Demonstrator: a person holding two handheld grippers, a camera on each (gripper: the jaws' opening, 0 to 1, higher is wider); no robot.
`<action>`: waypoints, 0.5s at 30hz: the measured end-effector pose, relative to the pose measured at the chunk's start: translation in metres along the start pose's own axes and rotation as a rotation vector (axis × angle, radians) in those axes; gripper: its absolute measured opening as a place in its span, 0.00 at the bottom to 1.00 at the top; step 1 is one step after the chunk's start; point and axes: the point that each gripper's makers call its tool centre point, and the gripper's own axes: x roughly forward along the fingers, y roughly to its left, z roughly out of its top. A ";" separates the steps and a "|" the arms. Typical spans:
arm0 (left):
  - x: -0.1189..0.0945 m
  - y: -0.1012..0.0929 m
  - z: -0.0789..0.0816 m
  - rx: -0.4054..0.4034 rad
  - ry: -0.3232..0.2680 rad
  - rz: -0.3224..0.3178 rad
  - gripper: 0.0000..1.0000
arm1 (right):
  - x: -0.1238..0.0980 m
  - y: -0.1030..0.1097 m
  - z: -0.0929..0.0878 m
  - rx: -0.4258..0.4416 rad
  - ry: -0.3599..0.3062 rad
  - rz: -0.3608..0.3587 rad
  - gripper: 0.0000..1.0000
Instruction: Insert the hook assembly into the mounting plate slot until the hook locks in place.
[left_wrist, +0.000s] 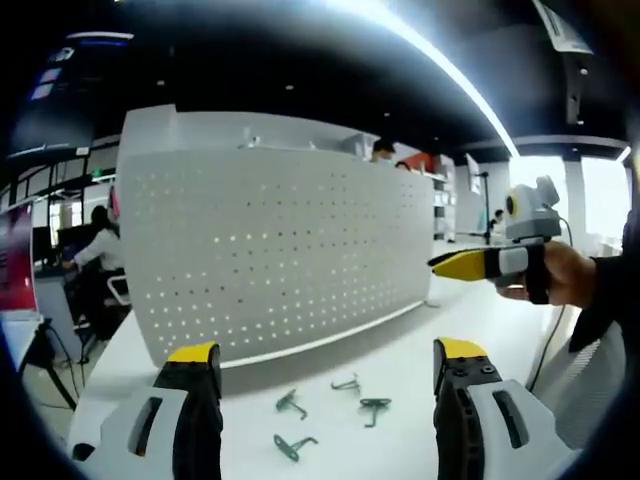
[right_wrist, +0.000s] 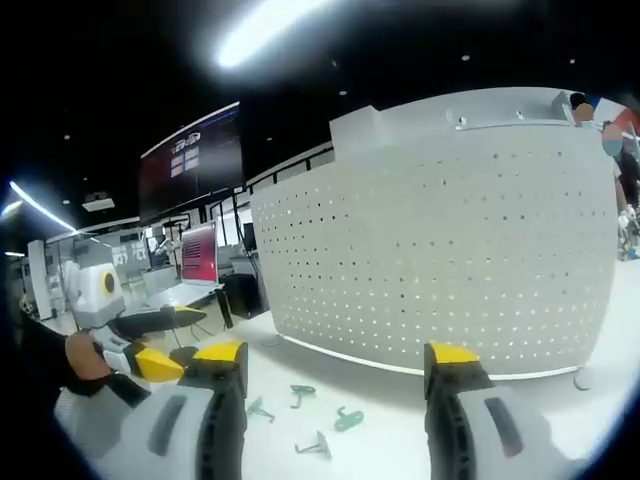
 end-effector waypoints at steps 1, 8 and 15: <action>0.000 0.000 0.000 0.000 0.001 0.000 0.89 | 0.000 0.000 0.000 0.001 -0.001 0.000 0.69; 0.001 0.000 -0.003 0.007 0.013 0.005 0.88 | -0.002 0.000 0.004 0.006 -0.012 0.002 0.69; 0.000 0.002 -0.003 0.010 0.013 0.014 0.88 | -0.002 0.001 0.005 0.007 -0.016 0.006 0.69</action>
